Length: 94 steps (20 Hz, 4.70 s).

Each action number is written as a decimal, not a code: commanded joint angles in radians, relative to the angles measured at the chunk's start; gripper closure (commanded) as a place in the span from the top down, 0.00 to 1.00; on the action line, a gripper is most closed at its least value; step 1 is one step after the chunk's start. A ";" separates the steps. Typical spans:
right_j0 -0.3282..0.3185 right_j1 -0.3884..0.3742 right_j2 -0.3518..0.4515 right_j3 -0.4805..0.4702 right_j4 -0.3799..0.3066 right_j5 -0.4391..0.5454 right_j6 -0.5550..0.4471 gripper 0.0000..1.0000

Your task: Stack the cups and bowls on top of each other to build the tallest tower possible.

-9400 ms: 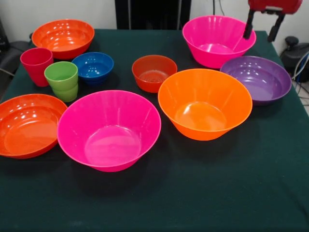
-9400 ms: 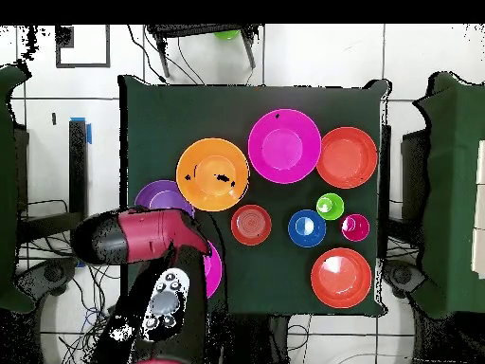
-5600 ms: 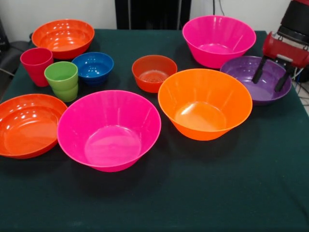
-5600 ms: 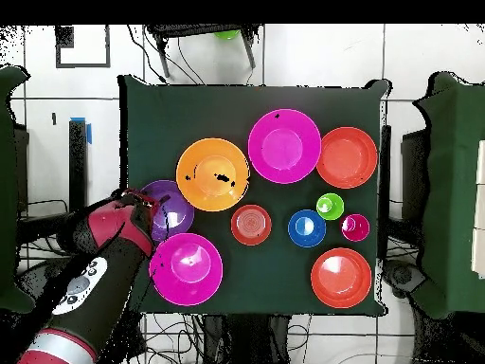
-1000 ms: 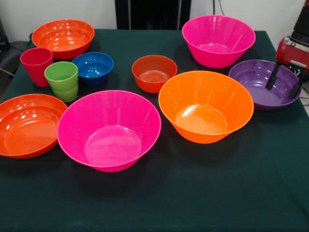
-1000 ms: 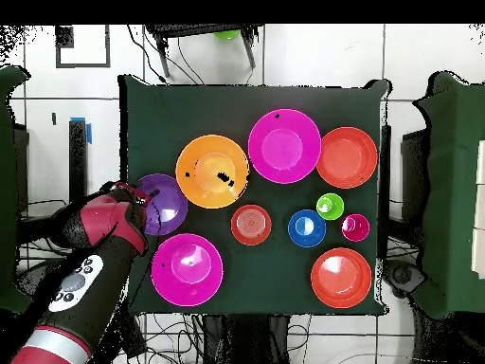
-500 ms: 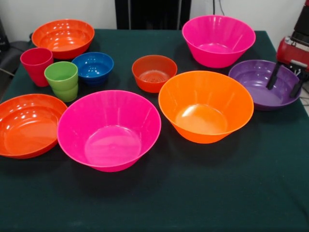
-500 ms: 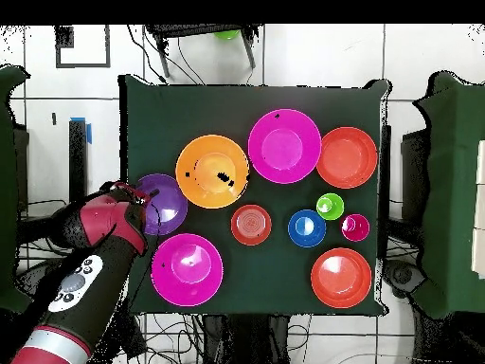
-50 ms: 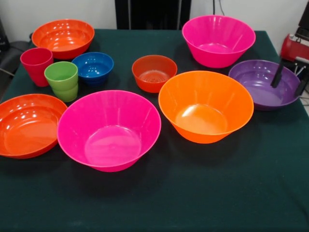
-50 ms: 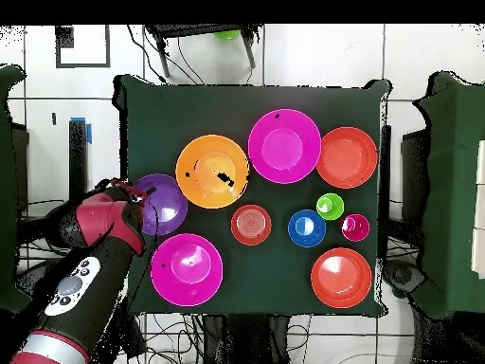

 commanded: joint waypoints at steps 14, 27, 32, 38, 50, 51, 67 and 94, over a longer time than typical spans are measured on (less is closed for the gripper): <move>0.021 0.126 0.066 -0.059 0.035 -0.044 0.193 1.00; 0.048 0.119 0.018 -0.075 0.052 0.020 0.178 1.00; 0.043 0.098 0.029 -0.056 0.045 0.015 0.166 1.00; 0.040 0.072 0.036 -0.039 0.038 0.024 0.155 1.00; 0.057 0.049 0.003 -0.053 0.031 0.090 0.153 1.00; 0.061 0.053 -0.002 -0.059 0.034 0.095 0.159 1.00; 0.079 0.141 -0.025 -0.105 0.072 0.050 0.201 1.00; 0.090 0.145 -0.040 -0.092 0.109 0.044 0.176 1.00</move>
